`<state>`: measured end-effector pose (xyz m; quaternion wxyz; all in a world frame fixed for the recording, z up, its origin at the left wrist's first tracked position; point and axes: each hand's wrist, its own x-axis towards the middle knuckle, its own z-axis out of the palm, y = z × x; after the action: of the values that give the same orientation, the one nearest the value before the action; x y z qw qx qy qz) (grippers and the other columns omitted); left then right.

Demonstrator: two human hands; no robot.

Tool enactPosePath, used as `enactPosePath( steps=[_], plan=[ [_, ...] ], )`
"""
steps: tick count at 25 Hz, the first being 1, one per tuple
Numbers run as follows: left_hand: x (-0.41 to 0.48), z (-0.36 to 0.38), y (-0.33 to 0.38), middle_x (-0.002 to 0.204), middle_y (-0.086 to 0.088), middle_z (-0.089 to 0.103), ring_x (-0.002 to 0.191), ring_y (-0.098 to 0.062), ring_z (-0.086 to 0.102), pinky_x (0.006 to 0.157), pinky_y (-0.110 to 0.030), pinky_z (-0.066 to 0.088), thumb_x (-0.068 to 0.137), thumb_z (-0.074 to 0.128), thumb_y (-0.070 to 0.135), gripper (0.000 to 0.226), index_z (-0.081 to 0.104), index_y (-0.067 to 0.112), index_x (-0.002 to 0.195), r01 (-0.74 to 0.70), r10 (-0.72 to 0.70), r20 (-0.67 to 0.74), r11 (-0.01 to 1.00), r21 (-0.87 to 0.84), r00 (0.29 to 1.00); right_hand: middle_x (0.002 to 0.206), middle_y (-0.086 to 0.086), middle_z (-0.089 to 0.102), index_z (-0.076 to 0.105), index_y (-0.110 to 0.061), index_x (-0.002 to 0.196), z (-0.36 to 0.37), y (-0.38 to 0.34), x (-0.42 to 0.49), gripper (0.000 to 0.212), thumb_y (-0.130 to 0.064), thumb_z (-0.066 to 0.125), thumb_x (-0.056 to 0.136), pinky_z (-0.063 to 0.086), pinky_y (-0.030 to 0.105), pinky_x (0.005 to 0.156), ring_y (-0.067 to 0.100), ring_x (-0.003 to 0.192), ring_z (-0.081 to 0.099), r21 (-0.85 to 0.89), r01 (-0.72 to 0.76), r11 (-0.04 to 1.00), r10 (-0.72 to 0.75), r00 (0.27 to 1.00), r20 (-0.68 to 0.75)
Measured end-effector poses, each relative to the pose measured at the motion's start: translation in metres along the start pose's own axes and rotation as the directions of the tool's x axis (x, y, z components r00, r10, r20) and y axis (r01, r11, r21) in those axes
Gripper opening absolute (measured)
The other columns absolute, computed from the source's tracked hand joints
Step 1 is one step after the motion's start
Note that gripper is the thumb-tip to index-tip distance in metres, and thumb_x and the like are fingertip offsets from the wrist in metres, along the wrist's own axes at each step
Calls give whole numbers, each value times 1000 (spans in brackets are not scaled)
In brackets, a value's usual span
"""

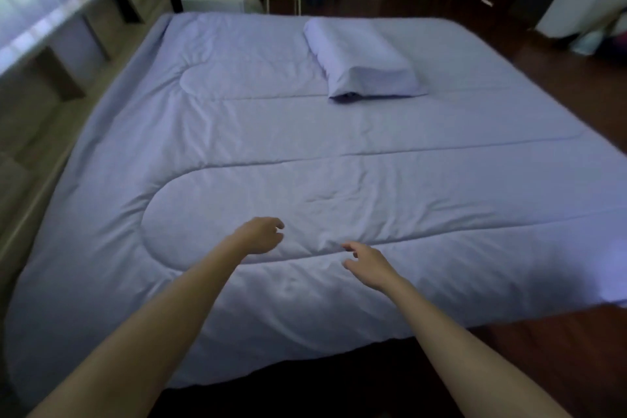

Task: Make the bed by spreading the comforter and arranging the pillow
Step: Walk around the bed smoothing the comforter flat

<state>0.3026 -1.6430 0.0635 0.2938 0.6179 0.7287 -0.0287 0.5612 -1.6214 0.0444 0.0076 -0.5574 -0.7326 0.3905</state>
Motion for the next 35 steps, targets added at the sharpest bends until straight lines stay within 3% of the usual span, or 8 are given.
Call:
enactPosePath(
  steps=[4,11,16,22,24,30,32,35],
  plan=[
    [13,-14,68,138,-1,53,124,-23,50,104,-35,40,97,43,32,41,46,21,136,-119,118,-138,993,-3,983,140,5,52,49,-12,135,-49,30,0,46,-17,55,89,36,25,102,20,127,49,24,12,1000,-10,998,-67],
    [45,19,79,148,-3,39,123,-30,52,99,-39,44,98,39,26,46,37,16,143,17,-41,-382,998,-66,923,146,6,45,44,-12,140,-56,43,58,50,-13,49,89,30,28,110,23,133,42,15,63,998,-62,995,-85],
    [78,41,32,147,-8,44,121,-33,53,99,-40,44,97,39,17,45,42,9,141,-56,26,-425,997,-58,905,145,4,45,45,-13,138,-9,21,96,50,-12,51,89,31,26,108,21,132,43,40,91,995,-88,993,-84],
    [104,77,-123,158,-2,23,147,-19,20,118,-41,11,85,4,50,78,26,13,149,121,-109,-366,993,9,924,128,11,61,60,-5,123,60,-36,156,41,1,56,83,35,23,101,26,120,56,80,152,985,-129,961,-243],
    [91,78,-181,157,-3,26,146,-20,22,117,-45,13,91,12,47,69,28,12,149,250,-211,-449,968,29,868,125,11,62,61,-5,120,83,-70,180,41,3,55,81,36,24,100,27,117,57,67,191,979,-169,953,-251],
    [13,80,-318,151,-15,36,140,-31,33,113,-50,22,91,24,41,66,32,4,145,610,-637,-511,752,-248,577,124,13,63,62,-5,118,169,-206,237,48,-4,48,73,35,28,104,29,118,56,-23,468,883,-463,864,-200],
    [-10,90,-340,150,-16,36,139,-32,33,113,-51,20,92,35,38,62,33,2,144,687,-718,-506,665,-293,479,136,13,55,56,-6,128,199,-251,246,52,-11,48,77,34,37,109,28,128,49,-74,558,827,-562,825,-61],
    [-17,84,-364,148,-22,37,138,-35,31,111,-59,17,90,47,28,61,34,-3,141,753,-901,-391,386,-532,186,159,2,20,25,-17,149,236,-288,259,59,-33,42,95,15,46,116,21,147,17,-316,654,688,-595,757,271]
  ],
)
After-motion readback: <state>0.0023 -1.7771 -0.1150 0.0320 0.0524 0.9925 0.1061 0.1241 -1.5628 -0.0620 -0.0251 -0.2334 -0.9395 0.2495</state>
